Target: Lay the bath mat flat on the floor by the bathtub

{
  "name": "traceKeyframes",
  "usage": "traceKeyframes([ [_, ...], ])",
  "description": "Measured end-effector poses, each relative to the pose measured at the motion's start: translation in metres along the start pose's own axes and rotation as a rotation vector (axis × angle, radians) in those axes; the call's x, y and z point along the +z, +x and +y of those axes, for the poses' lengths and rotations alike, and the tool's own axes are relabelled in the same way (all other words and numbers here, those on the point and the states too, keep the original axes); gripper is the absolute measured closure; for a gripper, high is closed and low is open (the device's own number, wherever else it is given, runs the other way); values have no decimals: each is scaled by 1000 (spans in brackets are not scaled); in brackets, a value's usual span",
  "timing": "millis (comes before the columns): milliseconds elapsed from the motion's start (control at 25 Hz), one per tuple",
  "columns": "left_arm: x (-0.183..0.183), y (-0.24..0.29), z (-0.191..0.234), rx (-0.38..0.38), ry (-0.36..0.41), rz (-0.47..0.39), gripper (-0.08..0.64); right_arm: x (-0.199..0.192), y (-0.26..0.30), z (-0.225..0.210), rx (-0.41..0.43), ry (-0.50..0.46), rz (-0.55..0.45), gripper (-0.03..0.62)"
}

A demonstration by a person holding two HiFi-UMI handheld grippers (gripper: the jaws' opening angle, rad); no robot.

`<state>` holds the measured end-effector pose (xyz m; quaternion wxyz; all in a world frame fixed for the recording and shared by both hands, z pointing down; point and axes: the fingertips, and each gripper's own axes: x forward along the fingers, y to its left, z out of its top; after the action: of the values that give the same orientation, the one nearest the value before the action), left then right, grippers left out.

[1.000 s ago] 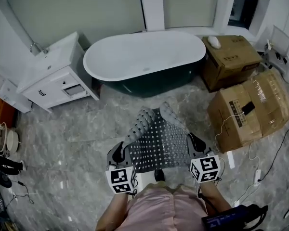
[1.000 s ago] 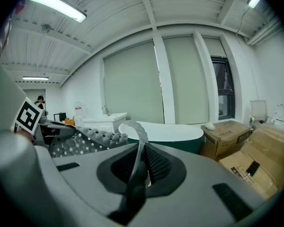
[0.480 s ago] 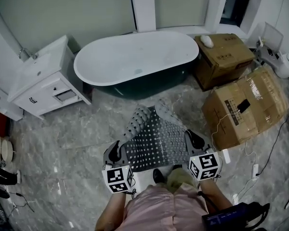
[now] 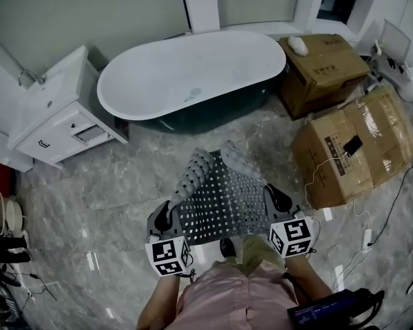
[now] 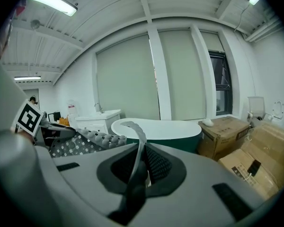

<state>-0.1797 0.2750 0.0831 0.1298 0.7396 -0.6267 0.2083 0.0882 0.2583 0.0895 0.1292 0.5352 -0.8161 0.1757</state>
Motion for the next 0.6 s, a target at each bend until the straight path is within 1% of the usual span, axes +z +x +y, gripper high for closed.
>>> traceKeyframes([
  [360,28,57,-13,14,17,30,523,22,50,-51,11,29,-1,563],
  [600,59,97,-25,36,35,25,523,44,80,-90,24,42,-22,563],
])
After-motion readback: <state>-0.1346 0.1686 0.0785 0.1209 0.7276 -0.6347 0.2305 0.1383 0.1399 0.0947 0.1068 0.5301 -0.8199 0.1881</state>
